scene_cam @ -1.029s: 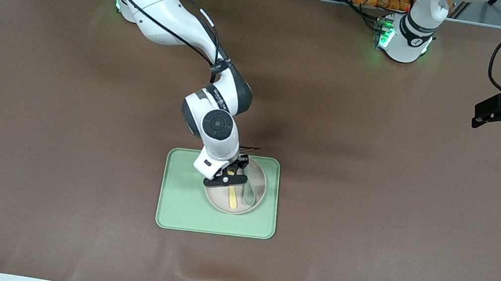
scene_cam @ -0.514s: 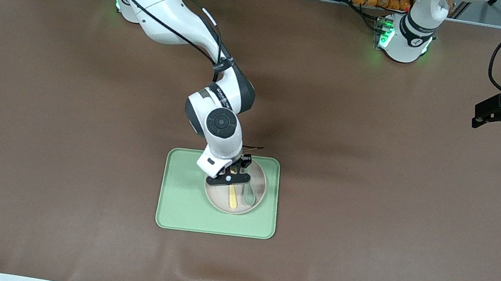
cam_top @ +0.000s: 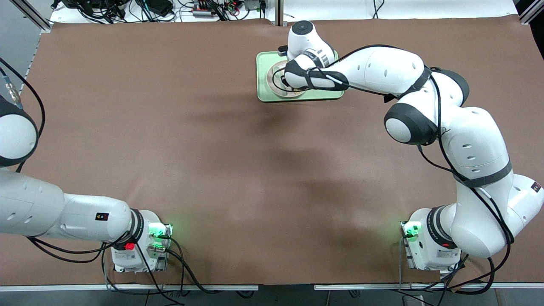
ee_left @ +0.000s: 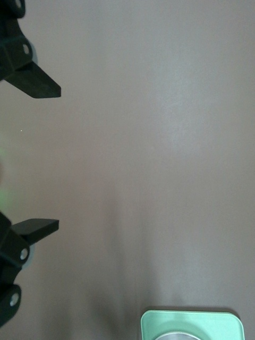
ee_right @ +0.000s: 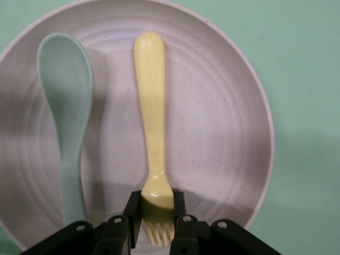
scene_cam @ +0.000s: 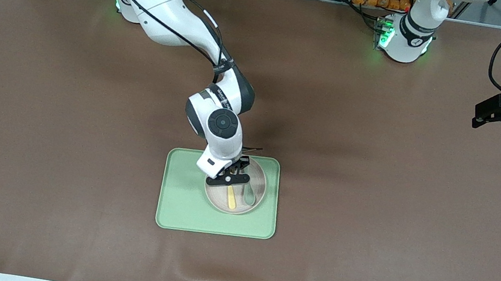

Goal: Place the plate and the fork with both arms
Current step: 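Lift the fork and set it on the placemat beside the plate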

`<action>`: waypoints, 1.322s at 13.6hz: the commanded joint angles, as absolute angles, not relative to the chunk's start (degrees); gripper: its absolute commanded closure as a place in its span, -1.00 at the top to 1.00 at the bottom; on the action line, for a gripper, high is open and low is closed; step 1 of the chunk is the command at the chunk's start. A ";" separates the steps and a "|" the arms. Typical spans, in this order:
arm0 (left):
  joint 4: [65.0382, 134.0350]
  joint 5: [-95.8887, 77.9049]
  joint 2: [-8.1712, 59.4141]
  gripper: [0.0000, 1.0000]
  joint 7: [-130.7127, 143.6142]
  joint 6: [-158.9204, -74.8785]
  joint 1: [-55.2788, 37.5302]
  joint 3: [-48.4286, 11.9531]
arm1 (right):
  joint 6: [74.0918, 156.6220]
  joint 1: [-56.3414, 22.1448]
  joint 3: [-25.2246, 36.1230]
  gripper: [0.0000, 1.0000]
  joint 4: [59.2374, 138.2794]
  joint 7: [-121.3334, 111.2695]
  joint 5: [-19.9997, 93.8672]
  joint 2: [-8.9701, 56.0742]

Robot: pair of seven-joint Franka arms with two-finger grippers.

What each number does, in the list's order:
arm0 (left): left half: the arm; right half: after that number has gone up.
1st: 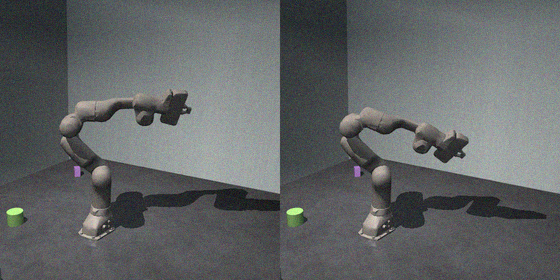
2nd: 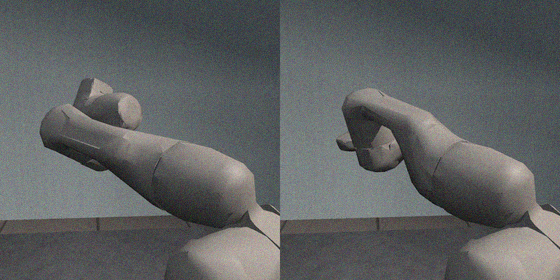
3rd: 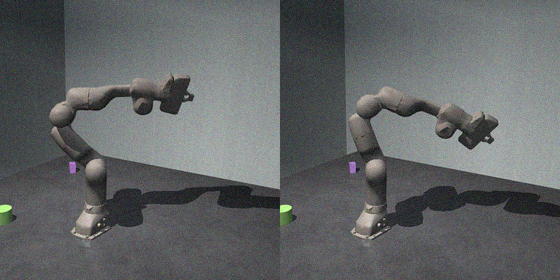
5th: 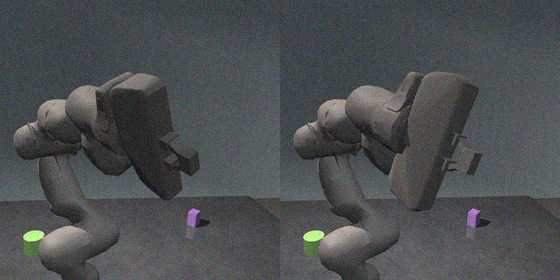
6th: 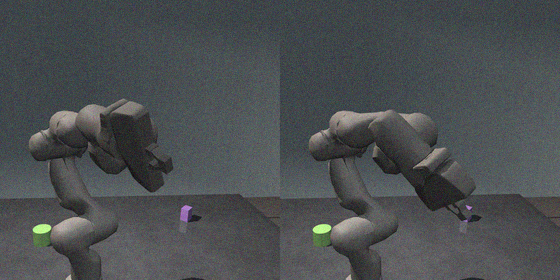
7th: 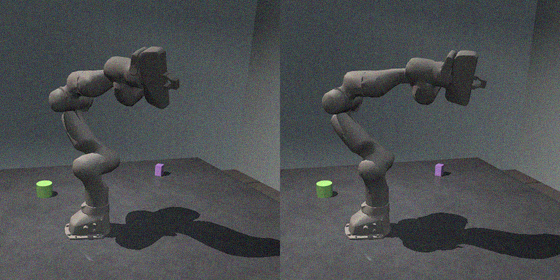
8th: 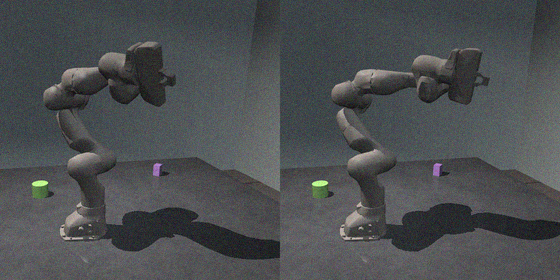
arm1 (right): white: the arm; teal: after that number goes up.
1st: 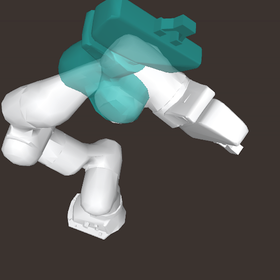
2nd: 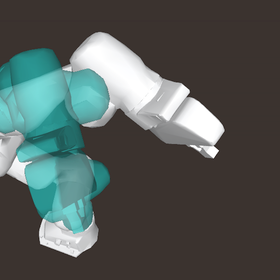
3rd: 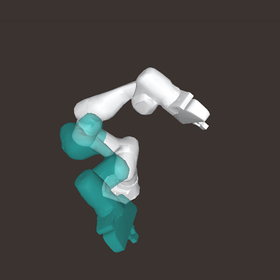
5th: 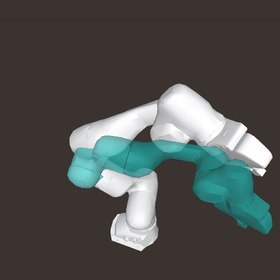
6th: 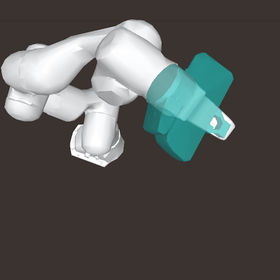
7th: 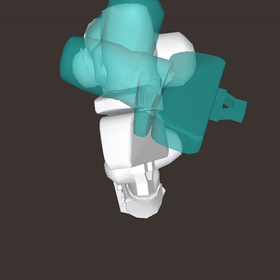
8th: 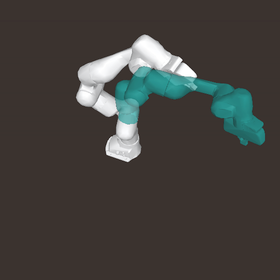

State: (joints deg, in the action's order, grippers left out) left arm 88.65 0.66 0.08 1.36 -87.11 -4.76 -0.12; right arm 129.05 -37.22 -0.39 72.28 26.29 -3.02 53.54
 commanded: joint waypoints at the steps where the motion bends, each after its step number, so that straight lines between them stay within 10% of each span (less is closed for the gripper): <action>1: 88.42 0.88 -0.17 1.00 0.79 -86.31 -5.45 0.53 | 128.15 -37.79 0.35 -1.00 68.82 27.42 -3.96 54.84; 18: 88.59 0.70 0.53 1.00 0.88 -86.31 -5.71 0.26 | 119.61 -27.77 0.09 -1.00 72.94 25.66 -0.70 49.39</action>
